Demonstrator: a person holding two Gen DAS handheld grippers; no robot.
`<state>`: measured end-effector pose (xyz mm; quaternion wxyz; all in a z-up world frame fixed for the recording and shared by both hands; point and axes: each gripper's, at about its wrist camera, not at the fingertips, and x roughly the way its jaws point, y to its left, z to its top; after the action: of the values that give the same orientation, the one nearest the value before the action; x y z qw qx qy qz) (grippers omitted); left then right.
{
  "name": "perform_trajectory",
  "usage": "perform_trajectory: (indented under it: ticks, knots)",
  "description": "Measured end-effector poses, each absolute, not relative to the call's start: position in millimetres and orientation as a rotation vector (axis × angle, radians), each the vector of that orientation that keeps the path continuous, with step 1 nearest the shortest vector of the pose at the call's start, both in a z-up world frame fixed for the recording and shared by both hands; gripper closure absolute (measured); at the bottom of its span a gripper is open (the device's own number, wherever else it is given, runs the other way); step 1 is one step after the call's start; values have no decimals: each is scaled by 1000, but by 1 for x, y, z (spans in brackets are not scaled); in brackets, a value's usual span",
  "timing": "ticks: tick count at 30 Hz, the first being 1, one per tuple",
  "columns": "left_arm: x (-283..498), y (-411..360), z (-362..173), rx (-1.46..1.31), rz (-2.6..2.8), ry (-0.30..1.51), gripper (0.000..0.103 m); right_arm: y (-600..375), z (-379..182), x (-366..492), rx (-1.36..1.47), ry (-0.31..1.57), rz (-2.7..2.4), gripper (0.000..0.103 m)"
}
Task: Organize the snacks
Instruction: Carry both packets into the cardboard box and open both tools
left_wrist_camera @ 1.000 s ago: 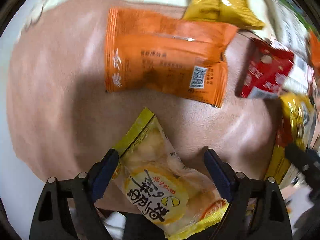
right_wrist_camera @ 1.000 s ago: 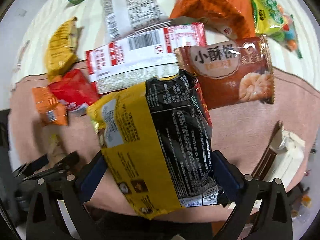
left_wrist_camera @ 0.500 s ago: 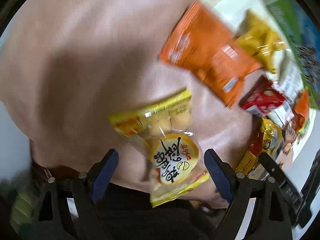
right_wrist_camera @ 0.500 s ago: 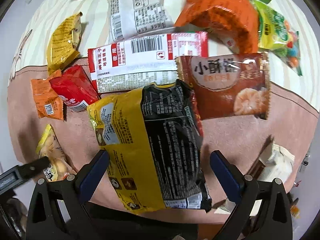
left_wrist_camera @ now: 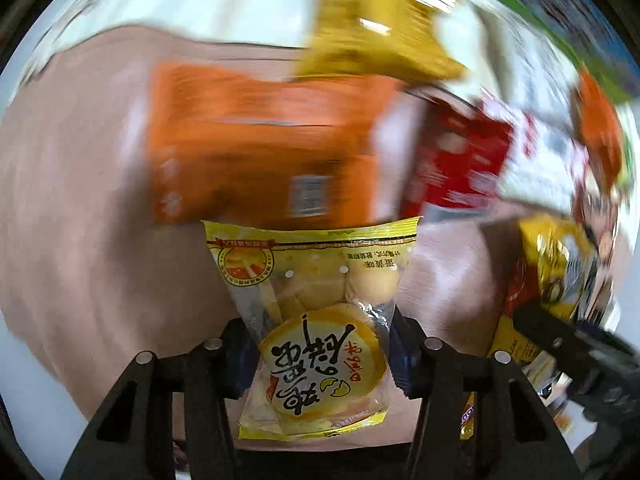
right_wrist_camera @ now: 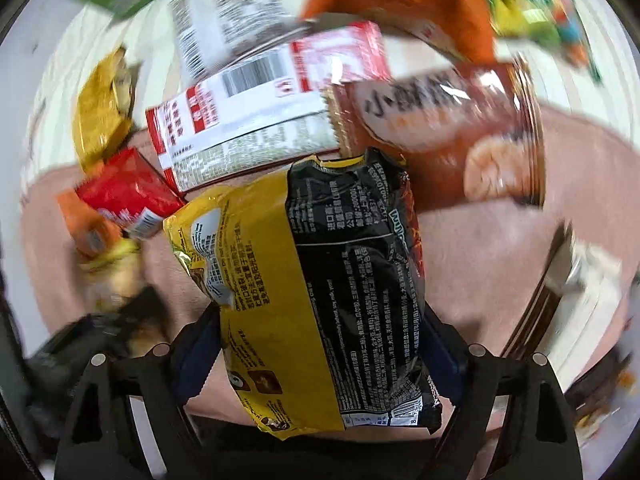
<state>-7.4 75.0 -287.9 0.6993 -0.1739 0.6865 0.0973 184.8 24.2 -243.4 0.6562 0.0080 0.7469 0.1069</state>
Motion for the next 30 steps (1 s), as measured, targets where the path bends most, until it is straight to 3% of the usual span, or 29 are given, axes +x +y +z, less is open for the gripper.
perform_trajectory:
  ticks: [7, 10, 11, 15, 26, 30]
  knots:
    - [-26, 110, -287, -369, 172, 1533, 52, 53, -269, 177, -147, 1696, 260, 4]
    - [-17, 128, -295, -363, 173, 1523, 54, 68, -269, 171, -243, 1649, 213, 14]
    - [9, 108, -315, -364, 177, 1518, 57, 69, -267, 170, -244, 1639, 211, 15]
    - [-4, 115, -299, -345, 162, 1485, 59, 70, -254, 163, -192, 1629, 194, 15]
    - [-19, 117, -168, -390, 53, 1358, 59, 46, -159, 187, 121, 1558, 246, 15]
    - [21, 116, -115, -394, 16, 1245, 59, 33, -114, 216, 213, 1490, 319, 15]
